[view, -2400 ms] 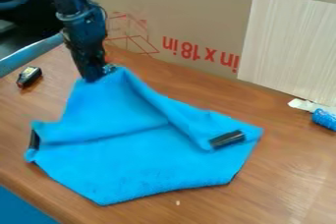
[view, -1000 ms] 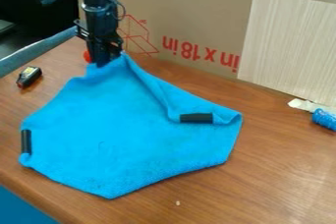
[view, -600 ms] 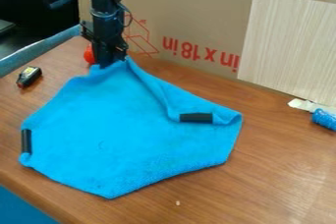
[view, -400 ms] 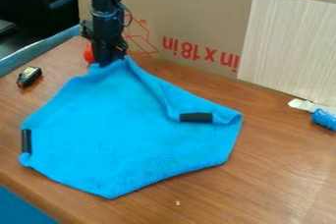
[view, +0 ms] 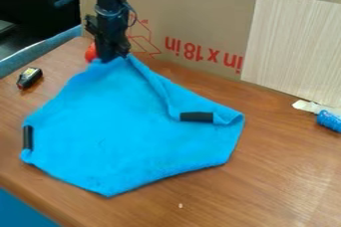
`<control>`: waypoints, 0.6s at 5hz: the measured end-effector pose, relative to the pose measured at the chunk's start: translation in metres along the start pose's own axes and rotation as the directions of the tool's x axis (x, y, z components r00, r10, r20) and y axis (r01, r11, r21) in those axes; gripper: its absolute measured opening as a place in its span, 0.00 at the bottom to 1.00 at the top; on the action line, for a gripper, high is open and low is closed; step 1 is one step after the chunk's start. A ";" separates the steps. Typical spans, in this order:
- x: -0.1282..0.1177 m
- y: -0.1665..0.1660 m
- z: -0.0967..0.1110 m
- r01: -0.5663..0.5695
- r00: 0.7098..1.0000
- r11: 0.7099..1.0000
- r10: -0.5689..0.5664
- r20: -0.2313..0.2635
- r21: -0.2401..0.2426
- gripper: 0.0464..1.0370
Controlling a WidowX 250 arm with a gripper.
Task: Unfold the cloth from bottom right to top left
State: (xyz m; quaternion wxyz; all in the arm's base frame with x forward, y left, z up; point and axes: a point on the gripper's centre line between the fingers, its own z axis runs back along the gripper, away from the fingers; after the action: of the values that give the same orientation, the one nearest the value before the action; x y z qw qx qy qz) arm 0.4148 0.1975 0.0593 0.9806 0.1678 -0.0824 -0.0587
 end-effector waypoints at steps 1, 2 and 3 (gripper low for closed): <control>0.000 0.001 -0.004 0.008 1.000 1.000 -0.008 -0.004 0.012 0.03; -0.001 0.002 -0.008 0.021 0.999 1.000 -0.021 -0.029 0.018 0.17; -0.002 0.001 -0.009 0.030 0.999 0.999 -0.029 -0.031 0.016 0.43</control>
State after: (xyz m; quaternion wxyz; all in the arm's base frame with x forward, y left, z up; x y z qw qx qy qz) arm 0.4146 0.2017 0.0512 0.9794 0.1781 -0.0652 -0.0699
